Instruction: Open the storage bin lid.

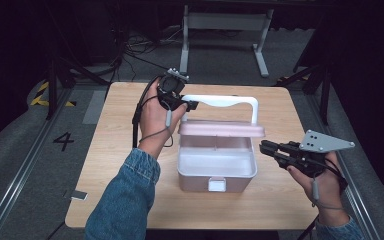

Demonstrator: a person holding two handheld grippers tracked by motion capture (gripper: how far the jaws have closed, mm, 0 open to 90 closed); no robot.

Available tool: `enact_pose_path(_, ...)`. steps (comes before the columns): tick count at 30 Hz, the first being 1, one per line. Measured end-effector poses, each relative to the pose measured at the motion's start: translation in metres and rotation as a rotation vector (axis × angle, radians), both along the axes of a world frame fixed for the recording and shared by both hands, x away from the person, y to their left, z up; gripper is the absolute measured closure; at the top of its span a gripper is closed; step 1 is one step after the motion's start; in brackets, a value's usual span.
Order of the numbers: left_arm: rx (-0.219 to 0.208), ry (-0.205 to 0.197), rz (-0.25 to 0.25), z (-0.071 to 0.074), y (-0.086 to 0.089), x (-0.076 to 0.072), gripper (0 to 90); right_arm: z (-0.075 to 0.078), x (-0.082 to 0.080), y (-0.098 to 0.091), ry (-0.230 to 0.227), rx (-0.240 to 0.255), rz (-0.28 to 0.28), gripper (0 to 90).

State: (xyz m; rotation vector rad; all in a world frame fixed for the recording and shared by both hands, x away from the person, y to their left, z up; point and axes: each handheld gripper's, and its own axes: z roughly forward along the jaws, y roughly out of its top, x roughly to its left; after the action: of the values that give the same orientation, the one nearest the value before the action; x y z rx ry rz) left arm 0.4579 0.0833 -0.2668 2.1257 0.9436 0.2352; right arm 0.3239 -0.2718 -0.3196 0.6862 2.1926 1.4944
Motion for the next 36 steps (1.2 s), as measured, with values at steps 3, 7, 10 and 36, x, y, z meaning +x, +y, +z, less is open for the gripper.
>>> enact_pose_path(3, 0.004, -0.004, 0.002, 0.0, -0.001, 0.0, 64.9, -0.001, 0.004, 0.005, -0.005, 0.006, 0.006, 85.4)
enact_pose_path(7, 0.012, -0.015, -0.002, 0.0, -0.001, -0.003, 64.9, -0.004, 0.01, 0.009, -0.009, 0.028, 0.0, 90.0)
enact_pose_path(10, 0.014, -0.03, -0.004, 0.0, -0.002, -0.008, 64.9, -0.008, 0.016, 0.009, -0.01, 0.061, -0.01, 90.0)
enact_pose_path(36, -0.09, -0.234, -0.053, 0.018, 0.058, -0.078, 35.1, -0.003, 0.028, 0.01, -0.019, 0.099, 0.023, 90.0)
